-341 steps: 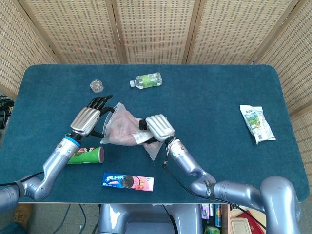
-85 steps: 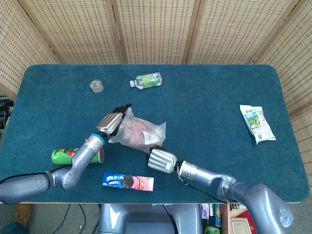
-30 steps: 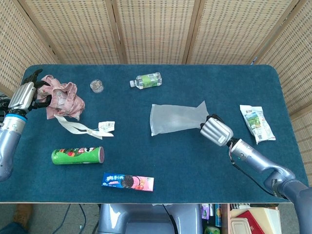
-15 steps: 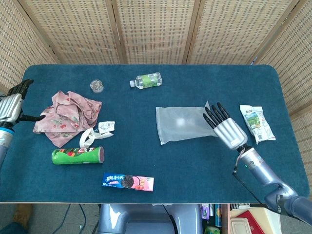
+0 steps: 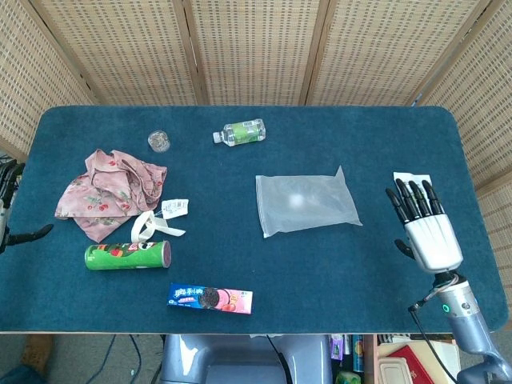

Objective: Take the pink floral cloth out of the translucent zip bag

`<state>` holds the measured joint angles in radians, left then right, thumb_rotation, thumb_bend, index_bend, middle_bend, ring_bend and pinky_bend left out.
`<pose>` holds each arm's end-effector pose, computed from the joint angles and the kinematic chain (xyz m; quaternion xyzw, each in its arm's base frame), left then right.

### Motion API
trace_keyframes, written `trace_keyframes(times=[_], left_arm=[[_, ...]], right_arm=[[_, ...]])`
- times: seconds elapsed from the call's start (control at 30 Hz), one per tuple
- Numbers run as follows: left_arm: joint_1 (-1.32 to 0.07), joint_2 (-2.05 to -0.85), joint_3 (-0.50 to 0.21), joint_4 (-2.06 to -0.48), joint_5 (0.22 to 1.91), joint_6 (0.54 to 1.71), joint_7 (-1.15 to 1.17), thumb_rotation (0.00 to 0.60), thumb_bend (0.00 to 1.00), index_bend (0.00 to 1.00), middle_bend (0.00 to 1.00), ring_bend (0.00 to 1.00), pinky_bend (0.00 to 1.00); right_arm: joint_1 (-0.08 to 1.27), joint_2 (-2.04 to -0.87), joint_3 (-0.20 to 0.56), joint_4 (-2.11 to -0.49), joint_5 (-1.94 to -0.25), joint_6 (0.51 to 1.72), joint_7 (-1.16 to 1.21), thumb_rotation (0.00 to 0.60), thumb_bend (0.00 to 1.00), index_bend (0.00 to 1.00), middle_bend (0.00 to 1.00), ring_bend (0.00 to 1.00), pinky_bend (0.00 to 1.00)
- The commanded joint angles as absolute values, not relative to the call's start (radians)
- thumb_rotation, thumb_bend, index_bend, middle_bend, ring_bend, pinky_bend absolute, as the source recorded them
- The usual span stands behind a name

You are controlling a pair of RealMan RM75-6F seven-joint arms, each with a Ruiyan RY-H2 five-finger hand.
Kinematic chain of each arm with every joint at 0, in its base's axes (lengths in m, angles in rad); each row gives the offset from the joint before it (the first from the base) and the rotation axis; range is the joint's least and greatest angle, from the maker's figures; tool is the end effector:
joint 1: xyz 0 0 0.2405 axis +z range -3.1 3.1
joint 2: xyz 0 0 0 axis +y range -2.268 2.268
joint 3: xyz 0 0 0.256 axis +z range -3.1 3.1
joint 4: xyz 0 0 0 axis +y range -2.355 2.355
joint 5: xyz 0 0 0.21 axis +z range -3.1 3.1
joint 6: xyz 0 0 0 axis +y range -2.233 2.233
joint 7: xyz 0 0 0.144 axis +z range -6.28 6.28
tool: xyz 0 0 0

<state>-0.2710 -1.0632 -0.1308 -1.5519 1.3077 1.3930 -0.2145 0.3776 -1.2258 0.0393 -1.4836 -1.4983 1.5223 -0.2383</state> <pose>-0.3065 0.2577 0.1972 -0.5399 -0.4072 -0.4542 0.5800 -0.2594 -0.2662 0.1399 0.6677 -0.2064 0.4066 0.5885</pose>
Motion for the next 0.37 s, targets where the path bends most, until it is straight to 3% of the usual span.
trace_keyframes(times=[0.03, 0.37], left_arm=[[-0.192, -1.103, -0.087, -1.599, 1.338, 1.494, -0.125, 0.6, 0.16, 0.0, 0.0, 0.0, 0.0], [-0.137, -1.155, -0.055, -1.643, 1.36, 1.563, 0.046, 0.6, 0.16, 0.0, 0.0, 0.0, 0.0]], right_arm=[[0.301, -1.235, 0.039, -1.536, -1.477, 1.597, -0.136, 0.6, 0.0, 0.0, 0.0, 0.0, 0.0], [0.232, -1.29, 0.046, -1.503, -1.478, 1.649, -0.057, 0.6, 0.0, 0.0, 0.0, 0.0, 0.0]])
